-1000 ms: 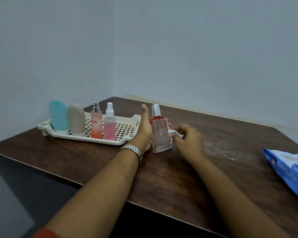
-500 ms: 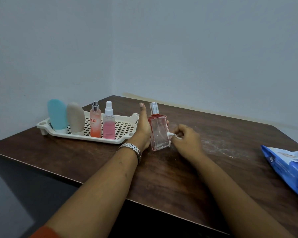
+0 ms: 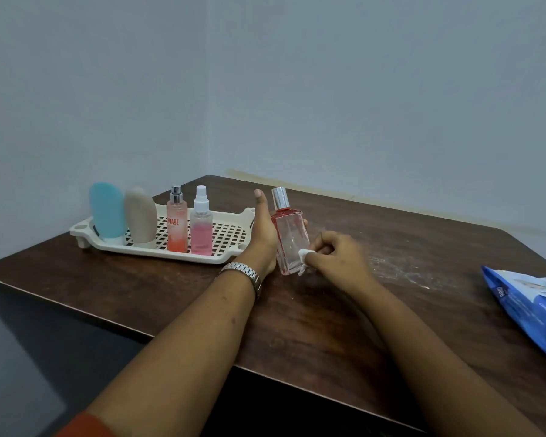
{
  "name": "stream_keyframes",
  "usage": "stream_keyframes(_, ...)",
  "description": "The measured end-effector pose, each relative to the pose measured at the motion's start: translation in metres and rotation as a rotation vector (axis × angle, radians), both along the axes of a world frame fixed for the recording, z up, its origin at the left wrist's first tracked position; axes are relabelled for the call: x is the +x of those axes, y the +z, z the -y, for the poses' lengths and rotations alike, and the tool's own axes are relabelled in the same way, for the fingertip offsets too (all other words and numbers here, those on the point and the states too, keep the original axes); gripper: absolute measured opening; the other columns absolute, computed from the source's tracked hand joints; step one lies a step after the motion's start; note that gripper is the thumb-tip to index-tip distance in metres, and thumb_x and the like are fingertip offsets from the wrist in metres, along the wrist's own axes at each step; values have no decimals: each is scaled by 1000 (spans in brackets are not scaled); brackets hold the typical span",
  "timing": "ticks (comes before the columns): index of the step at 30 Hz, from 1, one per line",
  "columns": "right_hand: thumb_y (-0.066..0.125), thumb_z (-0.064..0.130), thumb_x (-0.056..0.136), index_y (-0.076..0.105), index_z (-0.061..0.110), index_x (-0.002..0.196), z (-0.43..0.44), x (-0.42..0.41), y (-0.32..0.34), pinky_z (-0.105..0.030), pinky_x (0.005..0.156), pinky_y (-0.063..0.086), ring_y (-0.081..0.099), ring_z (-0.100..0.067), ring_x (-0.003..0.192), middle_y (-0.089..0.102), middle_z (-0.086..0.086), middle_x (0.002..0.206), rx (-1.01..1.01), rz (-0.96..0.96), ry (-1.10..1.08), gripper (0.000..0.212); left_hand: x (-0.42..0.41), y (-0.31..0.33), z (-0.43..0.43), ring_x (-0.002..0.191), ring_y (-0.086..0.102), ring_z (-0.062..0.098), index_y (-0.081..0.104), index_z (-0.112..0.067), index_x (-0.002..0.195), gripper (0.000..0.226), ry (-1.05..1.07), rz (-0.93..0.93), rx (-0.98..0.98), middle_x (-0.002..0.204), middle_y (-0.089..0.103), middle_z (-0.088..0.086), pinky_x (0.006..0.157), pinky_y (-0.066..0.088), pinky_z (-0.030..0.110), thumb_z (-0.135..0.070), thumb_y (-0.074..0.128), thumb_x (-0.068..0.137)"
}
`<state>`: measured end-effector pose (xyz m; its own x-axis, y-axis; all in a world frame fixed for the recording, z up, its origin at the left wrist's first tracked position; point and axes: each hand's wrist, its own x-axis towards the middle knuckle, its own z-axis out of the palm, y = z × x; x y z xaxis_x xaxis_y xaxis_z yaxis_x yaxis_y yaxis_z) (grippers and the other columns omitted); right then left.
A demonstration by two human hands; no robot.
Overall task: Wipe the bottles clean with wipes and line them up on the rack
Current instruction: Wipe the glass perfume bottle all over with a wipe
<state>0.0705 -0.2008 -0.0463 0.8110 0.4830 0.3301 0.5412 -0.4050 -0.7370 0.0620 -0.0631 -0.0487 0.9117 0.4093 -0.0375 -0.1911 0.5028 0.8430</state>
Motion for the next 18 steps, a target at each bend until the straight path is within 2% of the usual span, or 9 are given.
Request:
stream_keyframes(1, 69, 19, 81, 57, 17, 68, 0, 2, 0, -21, 51, 41, 58, -13, 60, 63, -4, 67, -13, 19, -33, 18, 0, 0, 0, 65, 62, 27, 65, -1, 80, 93, 10, 1, 5, 77, 66, 16, 67, 53, 34, -80, 18, 84)
stream_keyframes(3, 67, 18, 83, 55, 18, 68, 2, 5, -1, -20, 49, 36, 53, -8, 57, 58, 0, 65, -24, 16, -75, 19, 1, -1, 0, 65, 62, 27, 66, -1, 81, 92, 22, 0, 15, 78, 67, 15, 69, 53, 34, -80, 18, 84)
stream_keyframes(5, 67, 15, 82, 55, 15, 69, 3, 3, -2, -13, 43, 36, 54, 1, 46, 58, 3, 58, -4, -24, -38, 18, 2, -2, 0, 65, 62, 27, 66, -2, 80, 92, 20, -6, 9, 78, 67, 15, 69, 53, 34, -81, 18, 84)
stream_keyframes(7, 68, 14, 80, 56, 15, 68, 1, -4, -2, -14, 45, 39, 55, 4, 43, 59, 4, 54, -8, -30, 22, 18, 2, -1, 0, 63, 62, 27, 65, -1, 79, 92, 16, -12, -15, 76, 66, 15, 67, 53, 34, -81, 19, 83)
stream_keyframes(8, 69, 15, 79, 56, 15, 68, -1, -6, -2, -20, 48, 43, 57, 1, 46, 60, 2, 55, -5, -16, 38, 17, 1, 0, 1, 63, 61, 27, 65, -1, 78, 92, 14, -15, -29, 75, 66, 15, 66, 52, 33, -82, 20, 82)
stream_keyframes(11, 72, 19, 78, 59, 14, 69, -6, -3, -2, -36, 59, 52, 65, -23, 65, 65, -9, 66, 83, 39, 4, 16, 2, -1, 1, 64, 62, 27, 65, -1, 79, 91, 36, -19, -25, 76, 66, 16, 67, 53, 33, -81, 20, 83)
stream_keyframes(14, 71, 21, 79, 60, 12, 70, -4, 1, -3, -33, 59, 51, 64, -26, 68, 66, -9, 69, 74, 68, -81, 17, 3, -2, 0, 67, 63, 27, 65, -2, 79, 92, 54, -23, 3, 79, 67, 16, 75, 53, 36, -81, 19, 83)
stream_keyframes(18, 71, 19, 79, 62, 12, 72, -3, -1, -4, -38, 64, 55, 66, -26, 70, 66, -9, 70, 71, 36, -26, 14, 3, -2, 0, 67, 63, 27, 66, -2, 79, 91, 38, -27, -20, 79, 68, 16, 74, 53, 36, -82, 20, 82)
